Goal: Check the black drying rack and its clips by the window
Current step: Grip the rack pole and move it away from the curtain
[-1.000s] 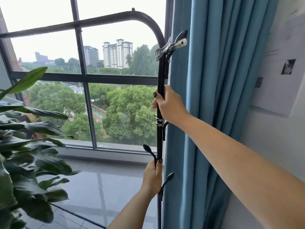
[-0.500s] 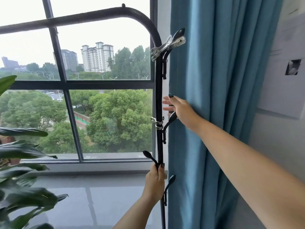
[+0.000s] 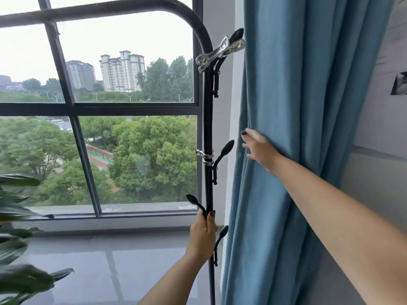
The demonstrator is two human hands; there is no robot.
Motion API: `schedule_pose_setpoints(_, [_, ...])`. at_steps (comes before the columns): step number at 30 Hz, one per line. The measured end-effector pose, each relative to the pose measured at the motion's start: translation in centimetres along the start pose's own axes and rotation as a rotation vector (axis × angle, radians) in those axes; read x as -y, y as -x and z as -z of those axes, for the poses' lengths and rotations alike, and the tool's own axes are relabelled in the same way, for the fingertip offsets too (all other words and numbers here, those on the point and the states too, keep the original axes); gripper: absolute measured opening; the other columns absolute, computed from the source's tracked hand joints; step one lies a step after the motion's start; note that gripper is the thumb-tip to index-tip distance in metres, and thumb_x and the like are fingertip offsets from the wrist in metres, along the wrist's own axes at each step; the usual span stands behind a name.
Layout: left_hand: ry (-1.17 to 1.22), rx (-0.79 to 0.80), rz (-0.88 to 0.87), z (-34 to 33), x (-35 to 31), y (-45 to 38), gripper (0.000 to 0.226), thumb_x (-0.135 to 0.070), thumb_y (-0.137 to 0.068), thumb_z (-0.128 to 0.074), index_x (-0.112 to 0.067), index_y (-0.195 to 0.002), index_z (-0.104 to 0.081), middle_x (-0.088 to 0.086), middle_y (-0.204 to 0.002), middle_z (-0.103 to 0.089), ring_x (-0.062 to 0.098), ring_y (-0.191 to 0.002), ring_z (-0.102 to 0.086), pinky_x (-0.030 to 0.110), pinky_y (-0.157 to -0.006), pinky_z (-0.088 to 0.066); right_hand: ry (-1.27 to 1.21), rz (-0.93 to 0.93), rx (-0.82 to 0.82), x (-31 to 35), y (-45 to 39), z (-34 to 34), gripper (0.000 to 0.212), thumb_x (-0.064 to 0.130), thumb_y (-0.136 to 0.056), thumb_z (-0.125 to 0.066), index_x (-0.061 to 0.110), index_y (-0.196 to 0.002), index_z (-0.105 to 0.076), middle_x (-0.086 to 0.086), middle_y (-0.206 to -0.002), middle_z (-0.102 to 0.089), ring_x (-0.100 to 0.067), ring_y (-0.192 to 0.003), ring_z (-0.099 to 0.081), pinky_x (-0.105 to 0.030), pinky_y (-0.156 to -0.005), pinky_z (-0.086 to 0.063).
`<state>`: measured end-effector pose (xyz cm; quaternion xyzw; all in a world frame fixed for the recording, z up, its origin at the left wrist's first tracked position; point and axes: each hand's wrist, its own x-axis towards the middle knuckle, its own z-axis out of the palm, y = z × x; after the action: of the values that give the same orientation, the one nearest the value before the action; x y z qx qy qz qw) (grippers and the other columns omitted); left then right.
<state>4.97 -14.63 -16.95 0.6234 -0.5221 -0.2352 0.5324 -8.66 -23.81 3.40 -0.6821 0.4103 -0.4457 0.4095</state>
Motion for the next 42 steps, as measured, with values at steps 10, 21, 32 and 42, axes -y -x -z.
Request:
schedule_pose_setpoints(10, [-0.051, -0.082, 0.080, -1.8, 0.5, -5.9, 0.033, -0.034, -0.099, -0.028, -0.007, -0.096, -0.047, 0.009, -0.077, -0.062, 0.021, -0.069, -0.056, 0.032, -0.058, -0.041, 0.614, 0.145, -0.206, -2.9, -3.6, 0.5, 0.056, 0.016, -0.084, -0.053, 0.004, -0.136, -0.036, -0.015, -0.141, -0.040, -0.033, -0.128, -0.042, -0.039, -0.108, -0.035])
schedule_pose_setpoints(21, [-0.108, -0.071, 0.108, -3.5, 1.9, -10.0, 0.032, -0.032, -0.099, -0.029, -0.006, -0.098, -0.047, 0.011, -0.082, -0.065, 0.024, -0.074, -0.057, 0.038, -0.069, -0.043, 0.413, 0.114, 0.308, -4.9, -6.0, -3.3, 0.031, 0.021, -0.085, -0.052, 0.004, -0.107, -0.065, -0.009, -0.107, -0.069, -0.025, -0.101, -0.062, -0.043, -0.093, -0.048])
schedule_pose_setpoints(32, [-0.060, -0.065, 0.082, -2.6, 2.8, -16.4, 0.026, -0.031, -0.099, -0.033, -0.010, -0.090, -0.046, 0.007, -0.079, -0.059, 0.017, -0.068, -0.053, 0.030, -0.058, -0.035, 0.065, 0.147, 0.263, -7.7, -11.5, -9.6, 0.013, 0.025, -0.099, -0.047, 0.025, -0.085, -0.049, -0.008, -0.089, -0.068, -0.023, -0.081, -0.069, -0.029, -0.069, -0.049])
schedule_pose_setpoints(42, [-0.133, 0.051, 0.090, 0.9, 3.6, -24.4, 0.030, -0.036, -0.097, -0.038, -0.012, -0.082, -0.045, 0.004, -0.078, -0.058, 0.028, -0.076, -0.052, 0.036, -0.064, -0.034, 0.043, 0.191, 0.056, -8.8, -18.5, -13.4, 0.012, 0.022, -0.098, -0.049, 0.023, -0.086, -0.049, -0.003, -0.079, -0.068, -0.029, -0.076, -0.071, -0.028, -0.064, -0.047])
